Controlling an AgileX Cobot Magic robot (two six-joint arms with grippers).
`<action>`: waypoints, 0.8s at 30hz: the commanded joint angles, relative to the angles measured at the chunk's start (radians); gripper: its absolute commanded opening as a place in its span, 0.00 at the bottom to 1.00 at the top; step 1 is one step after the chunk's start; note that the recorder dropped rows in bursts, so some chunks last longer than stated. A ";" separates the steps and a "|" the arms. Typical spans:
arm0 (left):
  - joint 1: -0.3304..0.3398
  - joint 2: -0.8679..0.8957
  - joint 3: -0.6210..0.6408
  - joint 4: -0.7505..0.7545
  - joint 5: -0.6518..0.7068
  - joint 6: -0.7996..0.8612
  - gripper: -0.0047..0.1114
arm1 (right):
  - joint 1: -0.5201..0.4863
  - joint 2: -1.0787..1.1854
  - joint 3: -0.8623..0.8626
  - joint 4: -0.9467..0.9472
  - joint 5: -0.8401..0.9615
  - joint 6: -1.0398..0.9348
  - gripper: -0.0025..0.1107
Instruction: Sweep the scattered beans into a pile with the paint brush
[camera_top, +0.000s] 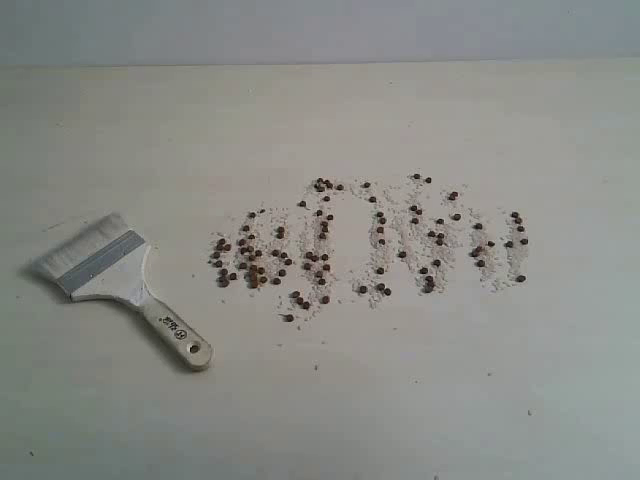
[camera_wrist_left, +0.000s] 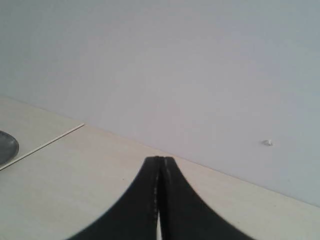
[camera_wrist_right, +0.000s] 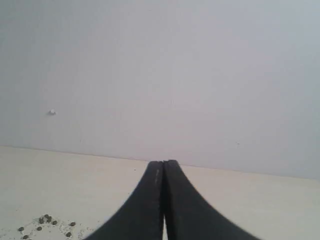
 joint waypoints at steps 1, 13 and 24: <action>-0.001 -0.005 0.003 0.001 -0.005 0.003 0.04 | 0.001 -0.006 0.003 -0.008 -0.022 -0.010 0.02; -0.001 -0.005 0.003 0.001 -0.005 0.003 0.04 | 0.001 -0.006 0.003 0.173 -0.305 0.340 0.02; -0.001 -0.005 0.003 0.001 -0.005 0.003 0.04 | 0.001 0.082 -0.052 0.198 -0.339 0.385 0.02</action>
